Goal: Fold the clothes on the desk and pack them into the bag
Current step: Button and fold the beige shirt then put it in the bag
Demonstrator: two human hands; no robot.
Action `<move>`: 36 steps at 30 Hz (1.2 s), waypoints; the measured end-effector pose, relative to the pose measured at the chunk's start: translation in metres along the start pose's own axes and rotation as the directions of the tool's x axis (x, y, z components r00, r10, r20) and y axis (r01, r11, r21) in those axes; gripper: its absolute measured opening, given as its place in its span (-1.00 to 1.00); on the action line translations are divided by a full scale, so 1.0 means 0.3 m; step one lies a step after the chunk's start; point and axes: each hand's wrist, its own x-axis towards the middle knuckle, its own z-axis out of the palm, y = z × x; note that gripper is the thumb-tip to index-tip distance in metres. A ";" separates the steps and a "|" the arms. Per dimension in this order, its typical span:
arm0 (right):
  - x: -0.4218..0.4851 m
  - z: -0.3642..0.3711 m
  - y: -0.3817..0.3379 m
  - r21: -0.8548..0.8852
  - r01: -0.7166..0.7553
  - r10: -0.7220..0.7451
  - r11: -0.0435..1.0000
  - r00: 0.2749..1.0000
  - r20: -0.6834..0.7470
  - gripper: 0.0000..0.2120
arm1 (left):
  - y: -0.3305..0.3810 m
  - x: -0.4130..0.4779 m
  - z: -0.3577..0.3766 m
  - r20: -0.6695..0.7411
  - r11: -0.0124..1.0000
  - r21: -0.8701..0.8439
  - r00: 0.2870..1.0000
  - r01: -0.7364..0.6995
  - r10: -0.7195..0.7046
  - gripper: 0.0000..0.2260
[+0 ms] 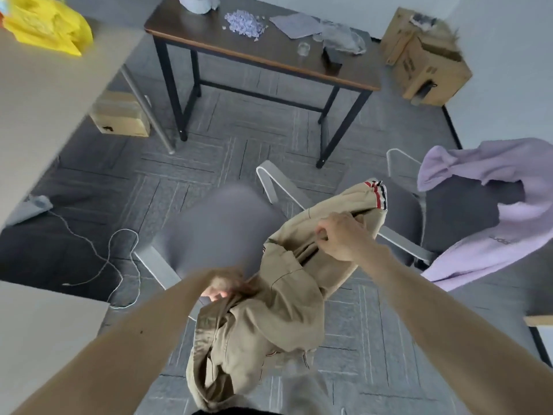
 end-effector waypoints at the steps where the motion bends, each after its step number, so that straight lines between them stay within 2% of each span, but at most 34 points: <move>1: 0.032 -0.003 0.007 -0.006 0.032 -0.032 0.999 0.999 0.034 -0.80 | 0.002 -0.002 -0.002 -0.044 1.000 0.016 0.999 -0.022 0.023 -0.84; 3: 0.098 -0.004 0.019 -0.007 0.111 -0.110 0.994 0.992 0.056 -0.79 | 0.020 -0.030 -0.014 -0.174 0.995 0.072 0.982 -0.065 0.076 -0.86; 6: 0.194 -0.003 0.035 -0.050 0.212 -0.207 0.976 0.974 0.095 -0.72 | 0.042 -0.100 -0.030 -0.380 0.966 0.254 0.913 -0.049 0.146 -0.74; 8: 0.258 -0.010 0.053 -0.123 0.244 -0.226 0.962 0.964 0.141 -0.60 | 0.042 -0.164 -0.027 -0.524 0.974 0.222 0.839 -0.032 0.147 -0.82; 9: 0.288 -0.014 0.066 -0.149 0.243 -0.216 0.958 0.960 0.180 -0.52 | 0.038 -0.192 -0.022 -0.594 0.981 0.190 0.790 -0.045 0.152 -0.87; 11: 0.342 -0.029 0.095 -0.104 0.224 -0.187 0.969 0.941 0.280 -0.43 | 0.030 -0.245 -0.006 -0.728 0.993 0.107 0.677 -0.044 0.109 -0.83; 13: 0.375 -0.042 0.110 -0.034 0.239 -0.209 0.970 0.903 0.375 -0.51 | 0.044 -0.311 0.020 -0.830 0.996 0.056 0.552 -0.070 0.085 -0.90; 14: 0.380 -0.051 0.109 -0.022 0.269 -0.239 0.963 0.887 0.395 -0.57 | 0.065 -0.353 0.037 -0.876 0.995 0.052 0.474 -0.085 0.086 -0.87; 17: 0.373 -0.083 0.073 0.015 0.365 -0.341 0.931 0.855 0.392 -0.73 | 0.132 -0.490 0.084 -0.958 0.989 0.084 0.263 -0.123 0.114 -0.63; 19: 0.369 -0.123 0.042 0.107 0.394 -0.407 0.913 0.857 0.315 -0.74 | 0.154 -0.588 0.110 -0.972 0.989 0.100 0.201 -0.107 0.120 -0.63; 23: 0.323 -0.277 -0.029 0.327 0.485 -0.524 0.811 0.851 0.037 -0.75 | 0.180 -0.797 0.171 -0.991 0.990 0.121 0.051 -0.076 0.125 -0.64; 26: 0.213 -0.410 -0.092 0.478 0.575 -0.580 0.664 0.800 -0.156 -0.77 | 0.182 -0.979 0.228 -0.983 0.986 0.156 -0.104 -0.051 0.150 -0.66; 29: 0.073 -0.509 -0.180 0.499 0.690 -0.614 0.524 0.712 -0.340 -0.80 | 0.167 -1.182 0.323 -0.958 0.989 0.142 -0.259 -0.049 0.124 -0.51; 31: -0.046 -0.561 -0.262 0.474 0.762 -0.631 0.440 0.638 -0.441 -0.82 | 0.147 -1.329 0.417 -0.936 0.990 0.079 -0.350 -0.116 0.034 -0.45; 33: -0.195 -0.609 -0.355 0.465 0.796 -0.631 0.387 0.597 -0.496 -0.81 | 0.125 -1.484 0.527 -0.913 0.973 0.039 -0.404 -0.229 -0.058 -0.39; 36: -0.433 -0.667 -0.511 0.469 0.853 -0.654 0.228 0.491 -0.575 -0.84 | 0.078 -1.703 0.720 -0.875 0.883 -0.006 -0.425 -0.468 -0.231 -0.61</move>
